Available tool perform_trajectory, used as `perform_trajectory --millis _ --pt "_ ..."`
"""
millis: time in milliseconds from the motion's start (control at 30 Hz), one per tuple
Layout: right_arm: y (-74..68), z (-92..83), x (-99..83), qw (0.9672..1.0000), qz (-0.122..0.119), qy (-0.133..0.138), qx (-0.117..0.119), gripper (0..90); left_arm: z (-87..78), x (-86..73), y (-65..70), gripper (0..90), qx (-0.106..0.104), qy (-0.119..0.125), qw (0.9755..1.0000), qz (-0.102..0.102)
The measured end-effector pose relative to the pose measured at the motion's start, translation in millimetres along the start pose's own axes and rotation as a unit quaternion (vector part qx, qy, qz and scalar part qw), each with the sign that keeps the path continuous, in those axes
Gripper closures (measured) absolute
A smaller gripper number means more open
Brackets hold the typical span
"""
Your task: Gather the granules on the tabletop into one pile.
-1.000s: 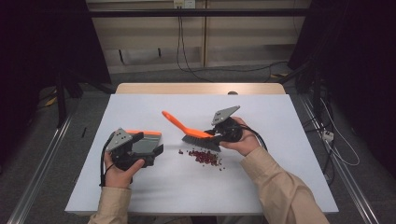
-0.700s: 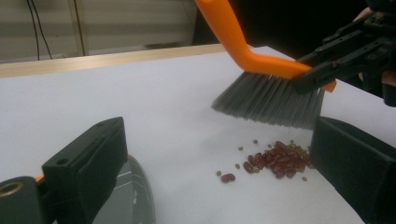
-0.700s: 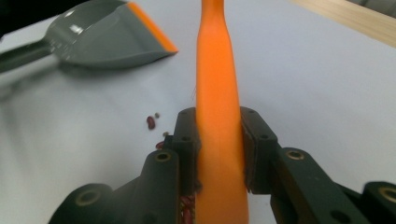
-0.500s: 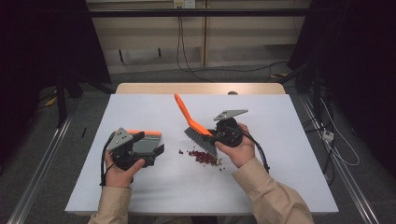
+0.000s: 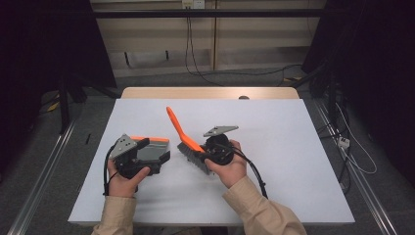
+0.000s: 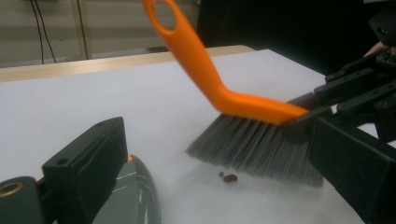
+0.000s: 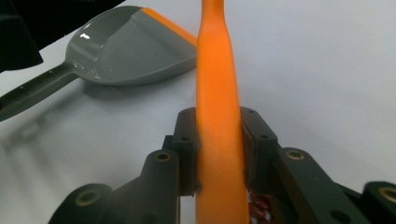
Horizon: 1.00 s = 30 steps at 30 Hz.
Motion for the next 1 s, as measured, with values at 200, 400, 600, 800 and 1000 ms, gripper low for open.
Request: perform_trajectory --millis 200,400,600,800,1000 --pt "-12.1 16.0 -10.0 0.9999 0.007 -0.015 0.002 71.2 -1.2 -0.2 -0.3 4.6 0.003 -0.001 1.0000 0.001" --pt "-0.6 16.7 -11.8 0.9991 0.027 -0.023 -0.023 71.2 -1.3 -0.4 0.1 4.6 0.002 -0.001 1.0000 0.003" --pt "20.9 6.2 -16.4 0.9978 0.054 -0.022 -0.032 71.0 -1.5 -0.8 0.1 4.6 0.002 -0.003 1.0000 0.005" --pt "35.1 -5.4 -19.7 0.9974 0.063 -0.018 -0.031 71.0 -0.5 -1.1 0.1 4.6 0.005 -0.004 1.0000 0.006" --pt "38.6 -9.9 -20.2 0.9972 0.066 -0.019 -0.030 71.1 0.6 -1.7 1.3 4.6 0.004 -0.007 0.9999 0.009"
Point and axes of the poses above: each handheld gripper's, and its own axes: z roughly forward along the jaws, x roughly out of its top, y roughly to its right, the point moved 6 cm from there along z, roughly forward along the jaws, and after that the axes turned 11 degrees about y, right-handed, at the moved point
